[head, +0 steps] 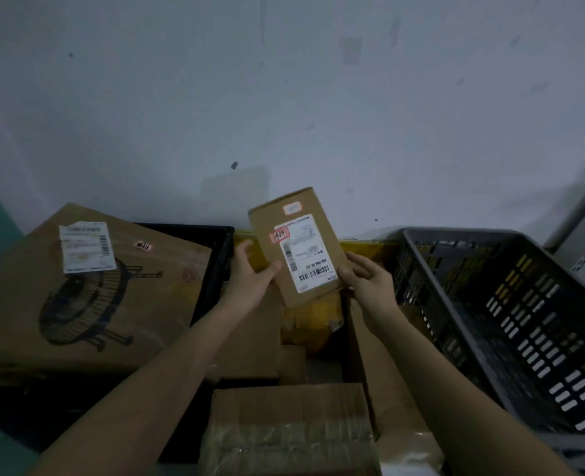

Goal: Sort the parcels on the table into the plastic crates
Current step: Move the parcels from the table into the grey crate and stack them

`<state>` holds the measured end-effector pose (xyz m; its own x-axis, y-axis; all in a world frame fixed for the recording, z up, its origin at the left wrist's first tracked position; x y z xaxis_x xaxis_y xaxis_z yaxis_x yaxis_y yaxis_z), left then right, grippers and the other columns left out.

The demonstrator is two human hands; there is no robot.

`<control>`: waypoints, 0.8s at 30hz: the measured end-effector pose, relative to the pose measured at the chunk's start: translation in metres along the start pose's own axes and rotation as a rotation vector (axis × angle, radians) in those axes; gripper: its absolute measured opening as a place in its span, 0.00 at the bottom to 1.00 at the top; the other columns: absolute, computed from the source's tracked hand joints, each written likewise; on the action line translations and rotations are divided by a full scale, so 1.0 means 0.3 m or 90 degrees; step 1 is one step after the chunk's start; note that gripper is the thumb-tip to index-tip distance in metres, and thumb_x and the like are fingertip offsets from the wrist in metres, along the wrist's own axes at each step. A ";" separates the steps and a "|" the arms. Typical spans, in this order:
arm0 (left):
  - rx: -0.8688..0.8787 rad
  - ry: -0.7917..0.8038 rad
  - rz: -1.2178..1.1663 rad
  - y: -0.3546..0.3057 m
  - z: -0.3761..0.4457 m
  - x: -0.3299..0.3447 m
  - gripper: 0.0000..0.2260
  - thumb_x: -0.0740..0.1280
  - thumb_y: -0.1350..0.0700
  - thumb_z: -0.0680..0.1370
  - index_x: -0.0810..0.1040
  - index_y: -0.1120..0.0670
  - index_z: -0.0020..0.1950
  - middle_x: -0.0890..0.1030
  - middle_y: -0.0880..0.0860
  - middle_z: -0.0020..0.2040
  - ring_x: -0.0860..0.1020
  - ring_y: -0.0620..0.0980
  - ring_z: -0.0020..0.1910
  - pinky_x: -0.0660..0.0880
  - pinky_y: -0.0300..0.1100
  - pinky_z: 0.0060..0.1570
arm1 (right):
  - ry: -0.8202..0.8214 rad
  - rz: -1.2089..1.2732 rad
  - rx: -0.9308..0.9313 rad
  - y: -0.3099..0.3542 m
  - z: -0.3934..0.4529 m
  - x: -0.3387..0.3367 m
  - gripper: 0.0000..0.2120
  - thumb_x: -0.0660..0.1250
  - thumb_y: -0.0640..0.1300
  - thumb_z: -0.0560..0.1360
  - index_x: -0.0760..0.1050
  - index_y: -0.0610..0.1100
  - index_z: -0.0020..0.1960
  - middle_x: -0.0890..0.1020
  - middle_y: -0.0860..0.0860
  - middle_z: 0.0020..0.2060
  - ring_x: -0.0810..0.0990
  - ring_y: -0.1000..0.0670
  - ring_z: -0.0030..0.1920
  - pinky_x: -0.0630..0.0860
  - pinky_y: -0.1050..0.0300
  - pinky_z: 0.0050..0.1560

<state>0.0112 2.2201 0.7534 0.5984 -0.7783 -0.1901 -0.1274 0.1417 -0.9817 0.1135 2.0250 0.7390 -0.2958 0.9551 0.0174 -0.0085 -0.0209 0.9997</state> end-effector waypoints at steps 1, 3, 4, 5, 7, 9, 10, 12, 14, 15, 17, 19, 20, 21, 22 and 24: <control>0.080 -0.060 0.074 -0.022 0.011 -0.024 0.34 0.72 0.52 0.77 0.58 0.48 0.77 0.63 0.51 0.74 0.64 0.51 0.73 0.68 0.50 0.66 | 0.015 -0.050 -0.024 0.015 0.014 -0.018 0.18 0.68 0.39 0.78 0.76 0.47 0.67 0.84 0.50 0.50 0.83 0.50 0.51 0.80 0.59 0.43; 0.256 -0.116 0.249 -0.089 0.029 -0.061 0.35 0.74 0.50 0.75 0.59 0.46 0.77 0.61 0.50 0.76 0.60 0.50 0.74 0.61 0.50 0.70 | 0.067 -0.180 -0.075 0.052 0.045 -0.048 0.16 0.68 0.38 0.79 0.78 0.48 0.66 0.84 0.50 0.53 0.82 0.49 0.54 0.78 0.63 0.43; 0.331 -0.090 0.361 -0.120 0.041 -0.064 0.35 0.73 0.48 0.75 0.61 0.46 0.77 0.62 0.50 0.77 0.60 0.51 0.75 0.60 0.52 0.72 | 0.106 -0.232 -0.096 0.075 0.058 -0.057 0.16 0.67 0.38 0.79 0.79 0.48 0.65 0.83 0.51 0.55 0.82 0.49 0.56 0.79 0.60 0.46; 0.375 -0.029 0.471 -0.151 0.050 -0.055 0.34 0.73 0.46 0.75 0.61 0.45 0.78 0.63 0.50 0.77 0.60 0.51 0.75 0.59 0.55 0.74 | 0.152 -0.278 -0.110 0.101 0.066 -0.060 0.15 0.66 0.38 0.80 0.79 0.49 0.65 0.82 0.51 0.57 0.80 0.50 0.58 0.80 0.57 0.52; 0.347 0.151 0.611 -0.192 0.064 -0.020 0.32 0.71 0.42 0.75 0.63 0.42 0.77 0.66 0.48 0.76 0.64 0.50 0.74 0.61 0.53 0.73 | 0.249 -0.348 -0.128 0.149 0.073 -0.068 0.15 0.66 0.38 0.80 0.80 0.49 0.64 0.81 0.52 0.60 0.78 0.51 0.61 0.78 0.53 0.60; 0.256 0.270 0.611 -0.211 0.070 0.014 0.26 0.72 0.43 0.75 0.71 0.41 0.73 0.75 0.46 0.69 0.73 0.47 0.65 0.71 0.48 0.64 | 0.296 -0.390 -0.155 0.187 0.076 -0.087 0.14 0.65 0.39 0.80 0.80 0.50 0.63 0.81 0.52 0.59 0.78 0.52 0.59 0.77 0.54 0.61; 0.234 0.274 0.576 -0.215 0.072 0.032 0.23 0.73 0.45 0.75 0.75 0.42 0.69 0.78 0.46 0.64 0.76 0.44 0.59 0.75 0.46 0.57 | 0.282 -0.398 -0.180 0.202 0.079 -0.102 0.14 0.65 0.39 0.81 0.80 0.51 0.63 0.81 0.52 0.58 0.78 0.53 0.59 0.77 0.54 0.60; 0.235 0.179 0.469 -0.218 0.070 0.077 0.19 0.74 0.49 0.75 0.78 0.44 0.65 0.81 0.45 0.57 0.79 0.40 0.48 0.78 0.40 0.45 | 0.174 -0.385 -0.228 0.213 0.096 -0.147 0.15 0.67 0.44 0.80 0.76 0.52 0.66 0.77 0.53 0.60 0.76 0.52 0.59 0.77 0.54 0.58; 0.204 0.027 0.277 -0.217 0.071 0.132 0.16 0.74 0.53 0.76 0.79 0.49 0.63 0.83 0.49 0.53 0.80 0.39 0.41 0.76 0.35 0.36 | 0.039 -0.295 -0.187 0.204 0.117 -0.201 0.22 0.69 0.49 0.78 0.70 0.52 0.70 0.74 0.52 0.61 0.76 0.52 0.58 0.79 0.50 0.55; 0.162 -0.036 0.149 -0.219 0.071 0.164 0.16 0.73 0.54 0.76 0.79 0.51 0.64 0.83 0.51 0.52 0.80 0.41 0.39 0.76 0.35 0.34 | 0.005 -0.248 -0.148 0.195 0.122 -0.226 0.26 0.70 0.51 0.77 0.67 0.51 0.72 0.75 0.51 0.61 0.76 0.51 0.57 0.80 0.49 0.55; 0.059 -0.109 -0.082 -0.229 0.061 0.245 0.17 0.72 0.55 0.77 0.77 0.54 0.65 0.84 0.52 0.51 0.83 0.46 0.39 0.78 0.39 0.33 | 0.017 -0.196 -0.081 0.164 0.125 -0.269 0.31 0.71 0.53 0.76 0.64 0.50 0.75 0.76 0.49 0.61 0.78 0.51 0.57 0.81 0.48 0.55; -0.007 -0.134 -0.197 -0.243 0.040 0.346 0.16 0.71 0.55 0.78 0.76 0.54 0.65 0.84 0.50 0.48 0.84 0.48 0.40 0.80 0.40 0.32 | 0.099 -0.121 -0.038 0.137 0.114 -0.302 0.31 0.71 0.50 0.77 0.62 0.52 0.76 0.78 0.50 0.60 0.82 0.51 0.54 0.84 0.50 0.50; -0.021 -0.144 -0.220 -0.249 0.028 0.398 0.16 0.71 0.54 0.78 0.76 0.53 0.65 0.84 0.50 0.47 0.85 0.48 0.40 0.81 0.41 0.33 | 0.132 -0.072 -0.026 0.128 0.109 -0.320 0.29 0.71 0.47 0.77 0.63 0.53 0.75 0.79 0.50 0.57 0.83 0.50 0.52 0.84 0.50 0.47; -0.028 -0.149 -0.234 -0.255 0.018 0.449 0.16 0.71 0.54 0.78 0.75 0.53 0.65 0.84 0.50 0.47 0.85 0.49 0.41 0.82 0.42 0.35 | 0.143 -0.035 -0.030 0.120 0.111 -0.346 0.27 0.70 0.44 0.78 0.64 0.53 0.74 0.81 0.50 0.55 0.84 0.49 0.51 0.85 0.50 0.45; -0.030 -0.152 -0.236 -0.260 0.008 0.498 0.17 0.71 0.54 0.78 0.75 0.53 0.66 0.84 0.49 0.47 0.85 0.49 0.42 0.82 0.43 0.37 | 0.133 -0.012 -0.037 0.114 0.120 -0.377 0.26 0.70 0.41 0.78 0.66 0.52 0.72 0.81 0.49 0.54 0.84 0.49 0.51 0.85 0.50 0.44; -0.026 -0.143 -0.218 -0.271 0.000 0.580 0.17 0.70 0.53 0.79 0.74 0.52 0.67 0.83 0.47 0.46 0.84 0.48 0.43 0.82 0.43 0.38 | 0.103 0.009 -0.042 0.110 0.139 -0.450 0.23 0.70 0.40 0.78 0.69 0.51 0.69 0.83 0.46 0.54 0.85 0.47 0.51 0.85 0.49 0.42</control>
<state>0.1256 2.0731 0.8001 0.7694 -0.6221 0.1453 0.0807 -0.1310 -0.9881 0.1931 1.9078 0.7702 -0.4463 0.8946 0.0233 -0.0651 -0.0584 0.9962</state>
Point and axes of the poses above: each hand's wrist, its own z-axis towards the middle knuckle, its own x-axis out of the palm, y = z × x, the point moved 2 cm from there along z, towards the middle knuckle
